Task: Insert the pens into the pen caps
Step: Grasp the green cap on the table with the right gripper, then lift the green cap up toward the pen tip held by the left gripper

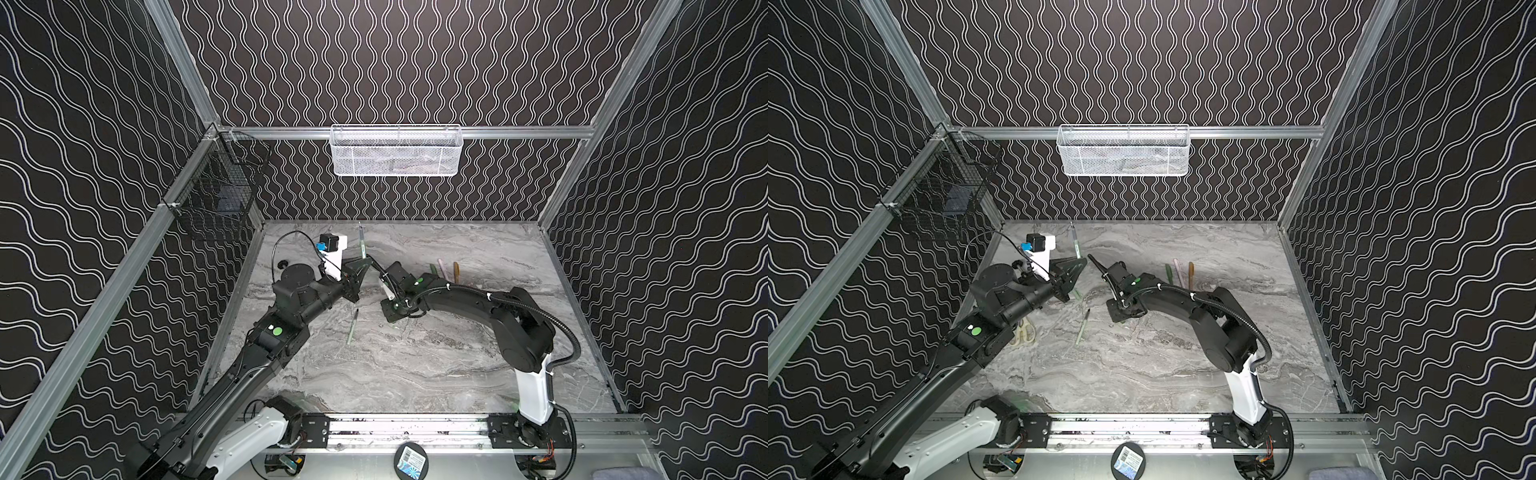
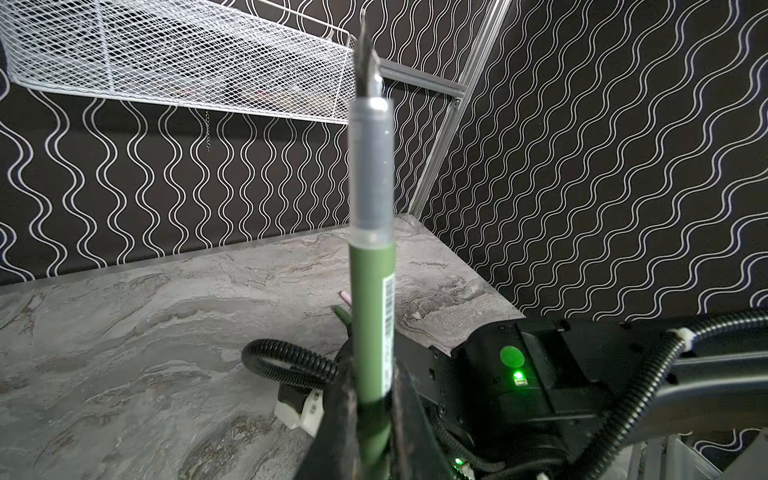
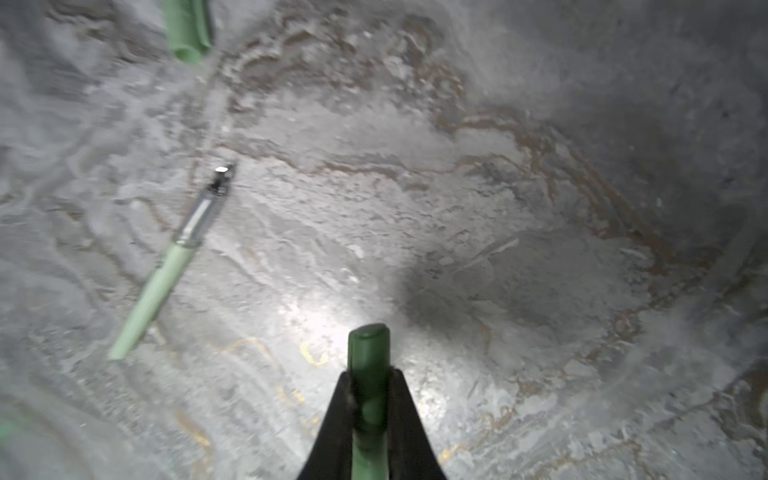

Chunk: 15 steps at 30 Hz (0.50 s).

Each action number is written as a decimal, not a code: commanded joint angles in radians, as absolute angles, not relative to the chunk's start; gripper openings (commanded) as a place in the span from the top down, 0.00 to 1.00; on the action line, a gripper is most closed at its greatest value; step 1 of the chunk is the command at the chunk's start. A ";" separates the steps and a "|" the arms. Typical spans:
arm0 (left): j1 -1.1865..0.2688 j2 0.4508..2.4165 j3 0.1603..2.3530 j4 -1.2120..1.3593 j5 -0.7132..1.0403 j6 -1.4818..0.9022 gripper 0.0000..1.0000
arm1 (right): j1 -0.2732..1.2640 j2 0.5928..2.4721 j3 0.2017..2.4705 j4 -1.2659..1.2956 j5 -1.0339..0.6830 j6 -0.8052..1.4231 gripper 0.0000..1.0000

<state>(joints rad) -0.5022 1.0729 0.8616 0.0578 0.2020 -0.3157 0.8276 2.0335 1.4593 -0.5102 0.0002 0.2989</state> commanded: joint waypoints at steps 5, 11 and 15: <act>-0.501 1.084 0.867 0.092 0.217 -0.319 1.00 | 0.795 1.988 1.356 -0.431 -0.016 0.348 0.89; -0.500 1.090 0.867 0.094 0.224 -0.324 1.00 | 0.750 1.908 1.271 -0.336 -0.088 0.386 0.89; -0.501 1.093 0.867 0.097 0.230 -0.325 1.00 | 0.714 1.904 1.229 -0.316 -0.094 0.409 0.89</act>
